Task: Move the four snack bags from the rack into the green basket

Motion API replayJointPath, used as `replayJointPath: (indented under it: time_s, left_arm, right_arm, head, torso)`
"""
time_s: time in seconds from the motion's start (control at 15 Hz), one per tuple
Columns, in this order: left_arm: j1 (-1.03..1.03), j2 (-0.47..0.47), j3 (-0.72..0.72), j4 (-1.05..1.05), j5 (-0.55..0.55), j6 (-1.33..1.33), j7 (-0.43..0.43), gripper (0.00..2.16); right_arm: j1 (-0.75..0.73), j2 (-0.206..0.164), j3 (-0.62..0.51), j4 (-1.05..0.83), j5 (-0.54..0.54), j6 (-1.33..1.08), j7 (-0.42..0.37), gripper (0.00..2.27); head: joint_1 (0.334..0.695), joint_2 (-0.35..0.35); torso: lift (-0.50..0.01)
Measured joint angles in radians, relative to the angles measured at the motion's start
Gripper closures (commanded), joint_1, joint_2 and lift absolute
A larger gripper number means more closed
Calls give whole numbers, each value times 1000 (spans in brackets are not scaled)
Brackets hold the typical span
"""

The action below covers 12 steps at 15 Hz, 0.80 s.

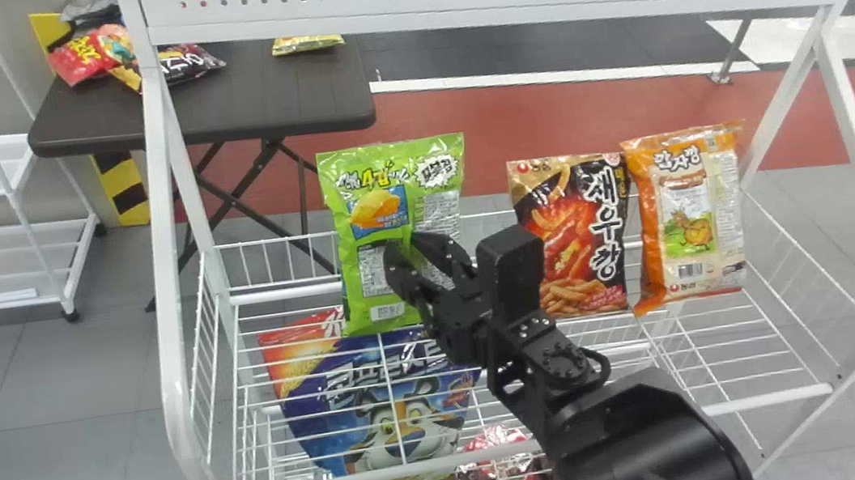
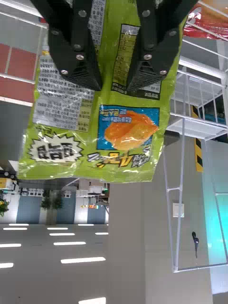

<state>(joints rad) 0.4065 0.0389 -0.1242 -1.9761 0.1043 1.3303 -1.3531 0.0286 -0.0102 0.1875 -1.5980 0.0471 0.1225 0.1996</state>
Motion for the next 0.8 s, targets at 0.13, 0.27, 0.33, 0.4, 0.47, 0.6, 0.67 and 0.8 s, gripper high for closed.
replayJointPath:
  time_s: [0.13,0.27,0.33,0.4,0.47,0.6,0.67,0.8]
  left_arm:
    - [0,-1,0,-2,0,1,1,1504]
    - [2,-1,-1,-6,0,5,2,1504]
    - [3,-1,-1,-7,0,6,3,1504]
    - [5,-1,-1,-9,0,6,3,1504]
    - [7,-1,0,-10,0,6,3,1504]
    - [9,-1,2,-12,0,6,4,1504]
    - [9,-1,3,-13,0,5,5,1504]
    - [9,-2,7,-12,0,4,6,1504]
  right_arm:
    - [14,-2,-7,-16,-17,-16,3,2132]
    - [38,-5,-14,-61,-43,-23,20,2132]
    - [61,-6,-18,-100,-51,-20,31,2128]
    - [99,-8,-23,-157,-56,-12,48,2128]
    - [146,-9,-31,-226,-61,6,69,2128]
    - [260,-15,-67,-394,-88,101,129,2128]
    - [323,-23,-90,-477,-101,146,152,2128]
    - [461,-51,-163,-647,-140,267,195,2132]
  head:
    - [695,-170]
    - [695,-172]
    - [695,-174]
    - [695,-175]
    - [695,-178]
    - [695,-205]
    - [695,-223]
    - [695,-272]
  torso:
    - [0]
    - [0]
    - [0]
    - [0]
    - [0]
    - [0]
    - [0]
    - [0]
